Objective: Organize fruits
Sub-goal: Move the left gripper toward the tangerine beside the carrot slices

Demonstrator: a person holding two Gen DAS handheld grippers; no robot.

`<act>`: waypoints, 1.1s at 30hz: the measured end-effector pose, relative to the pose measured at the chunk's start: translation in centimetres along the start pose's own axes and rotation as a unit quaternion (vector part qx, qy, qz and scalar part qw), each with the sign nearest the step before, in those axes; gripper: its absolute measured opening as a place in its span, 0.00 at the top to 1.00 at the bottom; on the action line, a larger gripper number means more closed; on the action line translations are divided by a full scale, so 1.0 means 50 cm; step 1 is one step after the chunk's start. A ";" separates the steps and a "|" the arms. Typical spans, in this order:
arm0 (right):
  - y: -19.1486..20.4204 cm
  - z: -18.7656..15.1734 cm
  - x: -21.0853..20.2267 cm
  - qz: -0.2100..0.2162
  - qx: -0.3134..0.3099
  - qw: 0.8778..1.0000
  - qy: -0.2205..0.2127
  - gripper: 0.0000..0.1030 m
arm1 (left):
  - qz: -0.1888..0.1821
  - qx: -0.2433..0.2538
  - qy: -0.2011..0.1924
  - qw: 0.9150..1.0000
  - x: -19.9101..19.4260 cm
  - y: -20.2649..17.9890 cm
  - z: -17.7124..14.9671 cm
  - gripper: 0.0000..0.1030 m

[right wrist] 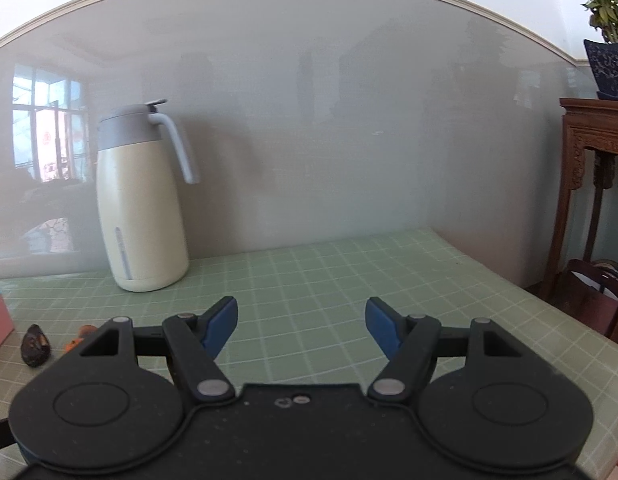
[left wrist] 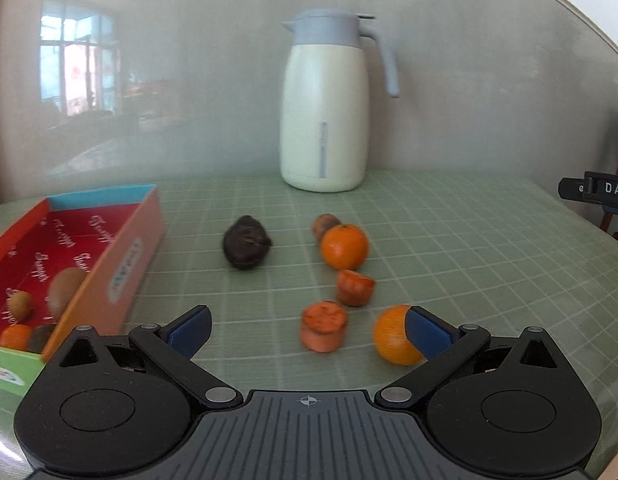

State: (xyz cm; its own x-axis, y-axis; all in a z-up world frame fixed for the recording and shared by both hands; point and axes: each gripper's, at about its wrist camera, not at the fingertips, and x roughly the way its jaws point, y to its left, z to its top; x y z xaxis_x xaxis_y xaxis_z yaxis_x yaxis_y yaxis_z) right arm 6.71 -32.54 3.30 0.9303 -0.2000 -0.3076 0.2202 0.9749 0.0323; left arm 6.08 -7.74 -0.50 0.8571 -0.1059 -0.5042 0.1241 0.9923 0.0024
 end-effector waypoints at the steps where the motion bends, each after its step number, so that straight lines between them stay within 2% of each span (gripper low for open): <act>1: -0.006 0.000 0.001 -0.002 0.001 1.000 0.001 0.32 | -0.007 0.006 0.001 1.000 0.001 -0.007 -0.001 0.04; 2: -0.009 0.000 0.005 -0.004 0.003 1.000 0.001 0.32 | -0.012 0.013 0.001 1.000 0.003 -0.017 -0.001 0.16; 3: -0.014 0.000 0.006 -0.006 0.005 1.000 0.002 0.32 | -0.016 0.022 0.003 1.000 0.005 -0.026 -0.002 0.20; 11: -0.035 -0.001 0.006 -0.011 0.013 1.000 0.001 0.32 | -0.033 0.056 -0.002 0.998 0.006 -0.082 -0.008 0.21; 13: -0.038 -0.002 0.006 -0.010 0.015 1.000 0.002 0.31 | -0.036 0.059 0.004 0.998 0.010 -0.090 -0.010 0.26; 14: -0.038 -0.002 0.006 -0.011 0.015 1.000 0.002 0.30 | -0.037 0.060 0.008 0.997 0.013 -0.093 -0.010 0.30; 16: -0.039 -0.003 0.001 -0.009 0.014 1.000 0.000 0.29 | -0.041 0.060 0.012 0.997 0.017 -0.101 -0.009 0.33; 23: -0.044 -0.009 0.002 -0.014 0.004 1.000 0.005 0.27 | -0.048 0.047 0.016 0.998 0.032 -0.115 -0.006 0.33; 33: -0.063 -0.013 0.004 -0.024 0.009 1.000 0.010 0.26 | -0.032 0.050 0.034 0.998 0.047 -0.120 -0.010 0.36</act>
State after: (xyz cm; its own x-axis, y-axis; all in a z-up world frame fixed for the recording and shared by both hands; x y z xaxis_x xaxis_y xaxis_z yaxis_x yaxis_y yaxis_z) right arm 6.03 -35.58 2.53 0.9128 -0.2443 -0.3274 0.2698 0.9623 0.0342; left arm 7.09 -13.93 -2.12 0.8101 -0.1599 -0.5641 0.2293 0.9719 0.0538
